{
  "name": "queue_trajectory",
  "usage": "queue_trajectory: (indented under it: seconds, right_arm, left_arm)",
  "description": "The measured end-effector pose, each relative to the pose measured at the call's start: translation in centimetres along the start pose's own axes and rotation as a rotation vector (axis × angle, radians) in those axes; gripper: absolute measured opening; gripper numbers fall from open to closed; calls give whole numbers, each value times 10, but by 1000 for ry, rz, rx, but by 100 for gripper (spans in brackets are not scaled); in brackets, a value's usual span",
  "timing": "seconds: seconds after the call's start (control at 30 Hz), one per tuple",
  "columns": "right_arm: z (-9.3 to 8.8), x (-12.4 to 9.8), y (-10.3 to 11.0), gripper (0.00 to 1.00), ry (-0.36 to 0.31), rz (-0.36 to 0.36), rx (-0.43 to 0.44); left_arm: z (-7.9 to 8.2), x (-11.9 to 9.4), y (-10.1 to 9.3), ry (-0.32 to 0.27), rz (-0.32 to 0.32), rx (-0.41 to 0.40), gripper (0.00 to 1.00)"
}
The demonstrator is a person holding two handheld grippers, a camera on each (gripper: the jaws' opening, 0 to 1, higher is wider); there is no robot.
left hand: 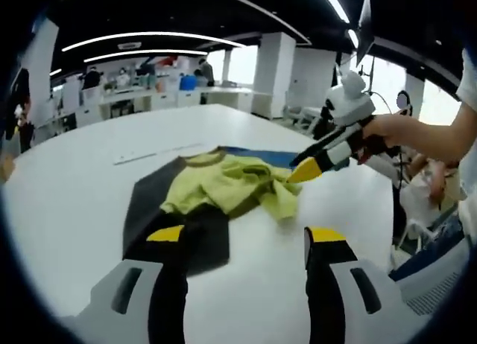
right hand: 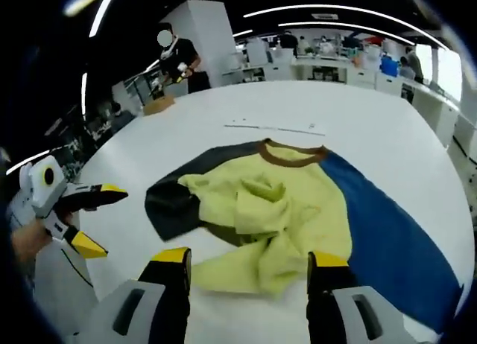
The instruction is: Fold the garment on the visible template until the final outline fits inside the template.
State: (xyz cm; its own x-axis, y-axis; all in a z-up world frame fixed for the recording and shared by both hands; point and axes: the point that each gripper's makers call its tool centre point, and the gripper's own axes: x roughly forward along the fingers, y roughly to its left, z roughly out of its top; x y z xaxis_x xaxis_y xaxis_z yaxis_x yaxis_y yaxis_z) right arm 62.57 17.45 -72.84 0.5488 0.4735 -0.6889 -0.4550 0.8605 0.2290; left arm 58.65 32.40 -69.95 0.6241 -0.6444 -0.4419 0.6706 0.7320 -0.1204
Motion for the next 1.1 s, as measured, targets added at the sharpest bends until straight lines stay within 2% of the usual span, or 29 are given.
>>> queue_trajectory:
  seconds: [0.27,0.6,0.8,1.1]
  right_arm:
    - [-20,-2,18,62,12,24,71]
    - [-37,5,41,52,9,40,163]
    - [-37,11,50,45,-16,56,227]
    - [-31,17,46,36,-60,29,333]
  left_arm:
    - [0,18,6,6,17,-4,52]
    - [-3,41,19,18,57,-44,41]
    - [-5,57,27,19,81,-63,35]
    - [-7,83,26,22,81,-106,29]
